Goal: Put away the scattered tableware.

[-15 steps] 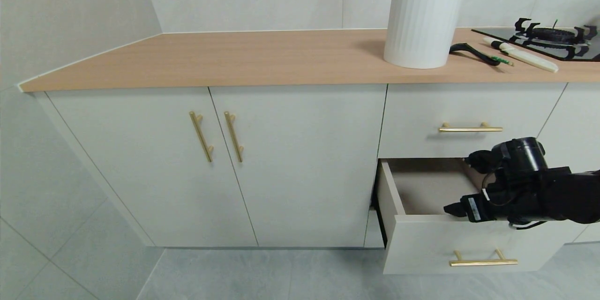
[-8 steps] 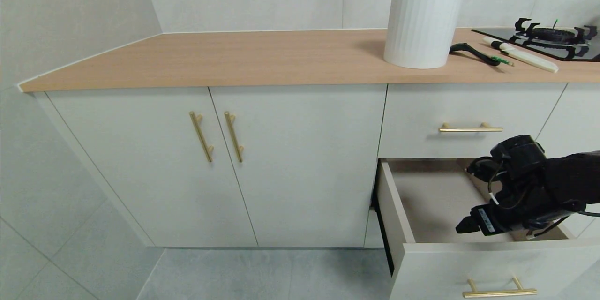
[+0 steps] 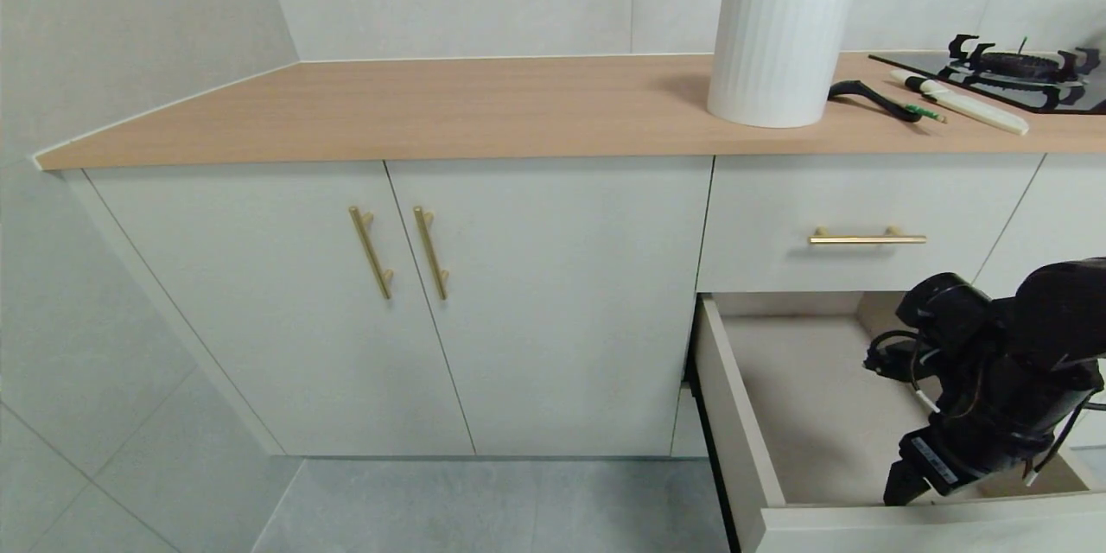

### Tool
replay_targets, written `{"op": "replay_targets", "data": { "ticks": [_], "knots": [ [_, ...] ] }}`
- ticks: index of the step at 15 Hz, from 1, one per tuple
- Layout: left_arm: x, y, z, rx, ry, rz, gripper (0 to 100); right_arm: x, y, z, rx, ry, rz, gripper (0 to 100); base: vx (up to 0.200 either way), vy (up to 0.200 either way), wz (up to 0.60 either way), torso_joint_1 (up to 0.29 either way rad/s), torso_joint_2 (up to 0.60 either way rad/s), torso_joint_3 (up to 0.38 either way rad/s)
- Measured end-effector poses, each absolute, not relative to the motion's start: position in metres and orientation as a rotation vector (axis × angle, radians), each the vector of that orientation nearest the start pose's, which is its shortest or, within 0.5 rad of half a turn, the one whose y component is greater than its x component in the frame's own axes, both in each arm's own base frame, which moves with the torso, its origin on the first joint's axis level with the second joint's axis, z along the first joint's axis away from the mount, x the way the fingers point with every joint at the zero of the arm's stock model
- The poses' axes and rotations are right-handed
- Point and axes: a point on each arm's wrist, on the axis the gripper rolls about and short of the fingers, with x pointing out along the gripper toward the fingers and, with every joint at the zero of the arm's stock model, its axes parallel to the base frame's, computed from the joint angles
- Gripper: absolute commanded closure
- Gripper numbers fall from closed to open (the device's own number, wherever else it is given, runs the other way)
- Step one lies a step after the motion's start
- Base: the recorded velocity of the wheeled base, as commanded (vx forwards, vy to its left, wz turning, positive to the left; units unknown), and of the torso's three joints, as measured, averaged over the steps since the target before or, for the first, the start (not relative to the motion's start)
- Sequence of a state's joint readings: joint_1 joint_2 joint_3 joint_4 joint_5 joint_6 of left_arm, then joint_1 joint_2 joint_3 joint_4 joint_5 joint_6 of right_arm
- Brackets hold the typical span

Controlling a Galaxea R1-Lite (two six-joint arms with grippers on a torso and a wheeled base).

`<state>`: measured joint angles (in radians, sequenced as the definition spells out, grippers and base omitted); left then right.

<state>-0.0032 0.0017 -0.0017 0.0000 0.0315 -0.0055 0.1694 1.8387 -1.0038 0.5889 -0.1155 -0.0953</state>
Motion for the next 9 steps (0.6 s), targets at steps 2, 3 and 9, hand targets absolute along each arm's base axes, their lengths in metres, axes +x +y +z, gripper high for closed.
{"op": "replay_targets", "data": {
  "ticks": [2, 3, 9],
  "knots": [
    [-0.023, 0.001, 0.076, -0.006, 0.0, 0.029, 0, 0.261, 0.044, 0.108, -0.325, 1.449, 0.1, 0, 0.0, 0.0, 0.0, 0.0, 0.0, 0.0],
    [-0.023, 0.001, 0.076, -0.006, 0.0, 0.028, 0, 0.258, 0.044, 0.108, -0.348, 1.476, 0.096, 0, 0.0, 0.0, 0.0, 0.0, 0.0, 0.0],
    [-0.023, 0.001, 0.076, -0.006, 0.0, 0.029, 0, 0.247, 0.047, 0.103, -0.444, 1.602, 0.099, 0, 0.0, 0.0, 0.0, 0.0, 0.0, 0.0]
  ]
}}
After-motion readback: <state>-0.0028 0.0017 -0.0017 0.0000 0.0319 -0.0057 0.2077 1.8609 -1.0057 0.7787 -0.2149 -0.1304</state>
